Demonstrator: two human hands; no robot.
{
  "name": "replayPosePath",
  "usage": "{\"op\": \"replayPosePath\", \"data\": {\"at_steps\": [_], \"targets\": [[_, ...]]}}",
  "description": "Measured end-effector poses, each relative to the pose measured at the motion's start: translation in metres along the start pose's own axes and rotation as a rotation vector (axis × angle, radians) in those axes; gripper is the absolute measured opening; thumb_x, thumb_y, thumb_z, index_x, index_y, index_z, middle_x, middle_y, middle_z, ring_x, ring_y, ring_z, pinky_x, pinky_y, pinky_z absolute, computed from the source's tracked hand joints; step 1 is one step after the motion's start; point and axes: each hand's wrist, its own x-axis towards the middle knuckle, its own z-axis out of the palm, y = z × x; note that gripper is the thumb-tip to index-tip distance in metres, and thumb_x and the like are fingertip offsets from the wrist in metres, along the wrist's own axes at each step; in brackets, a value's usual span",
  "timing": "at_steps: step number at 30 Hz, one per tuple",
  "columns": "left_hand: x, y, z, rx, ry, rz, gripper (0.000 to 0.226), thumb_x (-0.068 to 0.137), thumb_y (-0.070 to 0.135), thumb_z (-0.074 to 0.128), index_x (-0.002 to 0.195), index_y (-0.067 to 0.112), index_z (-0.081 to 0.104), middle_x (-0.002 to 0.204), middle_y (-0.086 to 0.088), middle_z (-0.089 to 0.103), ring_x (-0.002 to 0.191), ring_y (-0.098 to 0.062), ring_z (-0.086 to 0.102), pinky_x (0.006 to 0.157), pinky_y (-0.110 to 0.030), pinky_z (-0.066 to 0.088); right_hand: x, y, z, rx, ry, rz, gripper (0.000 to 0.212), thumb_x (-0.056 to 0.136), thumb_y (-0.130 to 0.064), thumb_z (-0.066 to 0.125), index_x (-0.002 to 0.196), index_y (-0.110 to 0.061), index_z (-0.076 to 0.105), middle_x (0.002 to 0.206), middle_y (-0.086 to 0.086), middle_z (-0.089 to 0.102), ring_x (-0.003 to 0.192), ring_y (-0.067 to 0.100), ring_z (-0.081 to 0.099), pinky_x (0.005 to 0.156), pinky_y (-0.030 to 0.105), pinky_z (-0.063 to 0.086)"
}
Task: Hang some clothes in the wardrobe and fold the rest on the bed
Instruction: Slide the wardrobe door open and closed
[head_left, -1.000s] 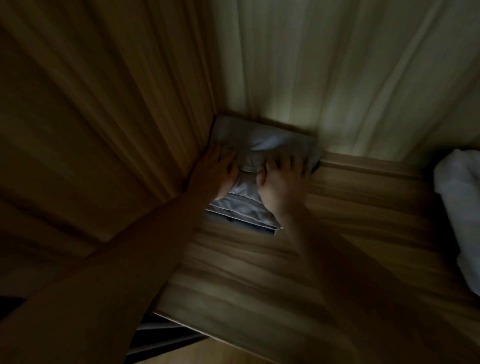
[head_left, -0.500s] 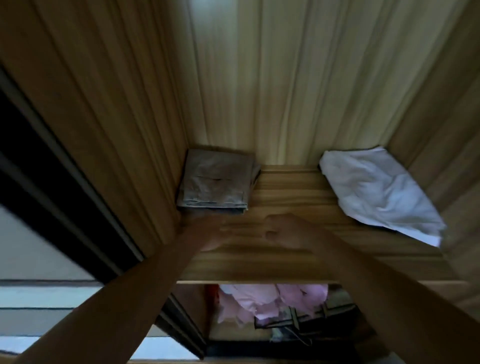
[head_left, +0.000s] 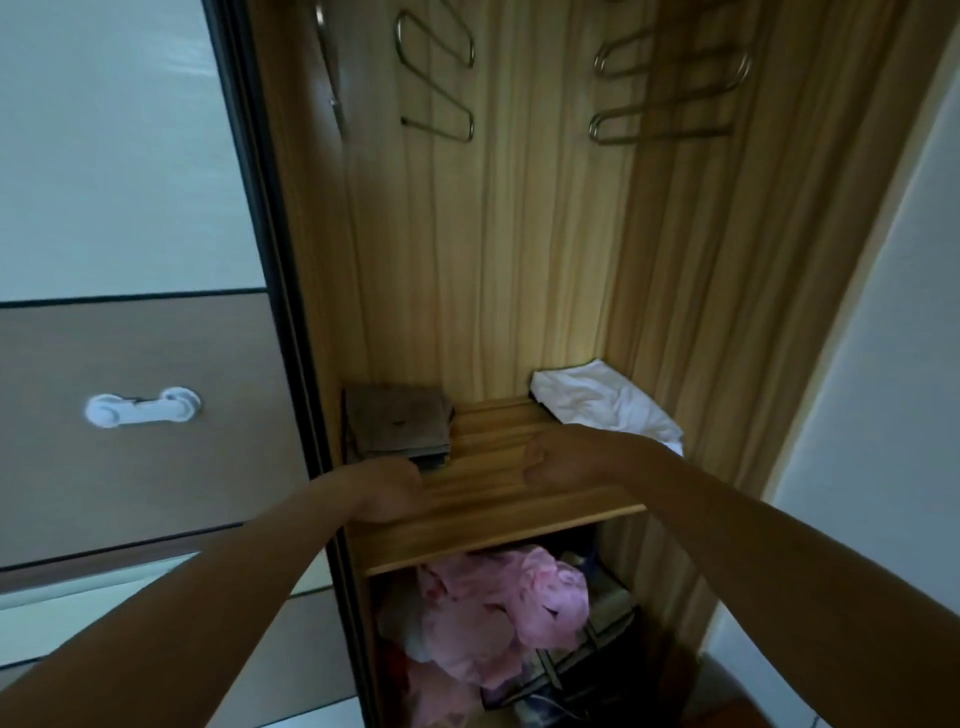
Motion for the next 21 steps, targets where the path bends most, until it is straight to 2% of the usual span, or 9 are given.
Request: {"op": "replayPosePath", "data": {"at_steps": [2, 4, 7, 10, 12, 13, 16, 19, 21], "targets": [[-0.024, 0.0, -0.024, 0.054, 0.047, 0.006, 0.027, 0.104, 0.039, 0.048, 0.098, 0.015, 0.058, 0.101, -0.005, 0.053, 0.091, -0.017, 0.05, 0.086, -0.03, 0.042, -0.022, -0.009, -0.018, -0.008, 0.042, 0.004, 0.019, 0.101, -0.039, 0.057, 0.107, -0.023, 0.066, 0.097, -0.014, 0.055, 0.087, 0.0, 0.054, 0.08, 0.013, 0.041], [-0.048, 0.001, -0.047, 0.072, 0.1, 0.015, 0.034, 0.105, 0.033, 0.046, 0.086, 0.01, 0.061, 0.087, -0.014, 0.052, 0.079, -0.016, 0.048, 0.078, -0.029, 0.04, -0.046, -0.028, -0.043, -0.042, 0.116, -0.029, 0.018, 0.099, -0.04, 0.059, 0.083, -0.033, 0.057, 0.087, -0.016, 0.052, 0.079, 0.0, 0.052, 0.07, 0.013, 0.04], [-0.084, 0.004, -0.08, 0.068, 0.17, 0.011, 0.04, 0.106, 0.033, 0.044, 0.081, 0.005, 0.059, 0.085, -0.013, 0.052, 0.08, -0.02, 0.049, 0.074, -0.029, 0.038, -0.068, -0.056, -0.078, -0.034, 0.104, -0.044, 0.031, 0.098, -0.043, 0.06, 0.112, -0.017, 0.07, 0.12, -0.002, 0.064, 0.111, 0.015, 0.059, 0.094, 0.027, 0.048], [-0.113, 0.004, -0.115, 0.067, 0.236, -0.004, 0.036, 0.106, 0.032, 0.044, 0.081, 0.01, 0.058, 0.09, -0.01, 0.058, 0.081, -0.018, 0.05, 0.076, -0.029, 0.04, -0.082, -0.078, -0.109, -0.054, 0.141, -0.058, 0.042, 0.096, -0.046, 0.062, 0.121, -0.012, 0.067, 0.124, 0.005, 0.065, 0.114, 0.021, 0.061, 0.101, 0.038, 0.051], [-0.129, 0.003, -0.138, 0.04, 0.284, -0.012, 0.03, 0.105, 0.032, 0.047, 0.086, 0.013, 0.062, 0.09, -0.005, 0.058, 0.081, -0.018, 0.055, 0.077, -0.032, 0.047, -0.091, -0.088, -0.128, -0.065, 0.179, -0.075, 0.044, 0.095, -0.049, 0.063, 0.121, -0.014, 0.066, 0.125, 0.003, 0.063, 0.114, 0.021, 0.059, 0.102, 0.04, 0.05], [-0.138, 0.003, -0.149, 0.03, 0.316, -0.023, 0.025, 0.104, 0.033, 0.049, 0.099, 0.014, 0.065, 0.093, -0.002, 0.058, 0.086, -0.019, 0.058, 0.077, -0.034, 0.051, -0.094, -0.092, -0.138, -0.06, 0.195, -0.087, 0.044, 0.094, -0.051, 0.063, 0.119, -0.014, 0.067, 0.125, 0.003, 0.063, 0.114, 0.022, 0.059, 0.103, 0.042, 0.05], [-0.163, 0.004, -0.172, -0.054, 0.387, -0.147, 0.039, 0.1, 0.041, 0.053, 0.134, 0.022, 0.053, 0.126, -0.004, 0.055, 0.111, -0.026, 0.057, 0.079, -0.036, 0.057, -0.106, -0.102, -0.161, -0.063, 0.257, -0.119, 0.045, 0.093, -0.053, 0.063, 0.113, -0.013, 0.068, 0.119, 0.007, 0.066, 0.11, 0.026, 0.062, 0.1, 0.048, 0.052], [-0.181, 0.007, -0.184, -0.095, 0.444, -0.197, 0.043, 0.097, 0.041, 0.057, 0.137, 0.025, 0.052, 0.137, -0.004, 0.05, 0.117, -0.028, 0.055, 0.087, -0.041, 0.059, -0.116, -0.111, -0.177, -0.066, 0.308, -0.148, 0.045, 0.092, -0.055, 0.064, 0.109, -0.013, 0.069, 0.111, 0.011, 0.068, 0.103, 0.028, 0.065, 0.094, 0.044, 0.055], [-0.19, 0.01, -0.187, -0.113, 0.466, -0.188, 0.043, 0.095, 0.041, 0.06, 0.136, 0.026, 0.054, 0.134, -0.003, 0.051, 0.115, -0.027, 0.056, 0.081, -0.038, 0.06, -0.12, -0.115, -0.185, -0.054, 0.328, -0.167, 0.044, 0.09, -0.055, 0.065, 0.105, -0.014, 0.069, 0.108, 0.014, 0.07, 0.095, 0.028, 0.067, 0.084, 0.04, 0.054]]}}
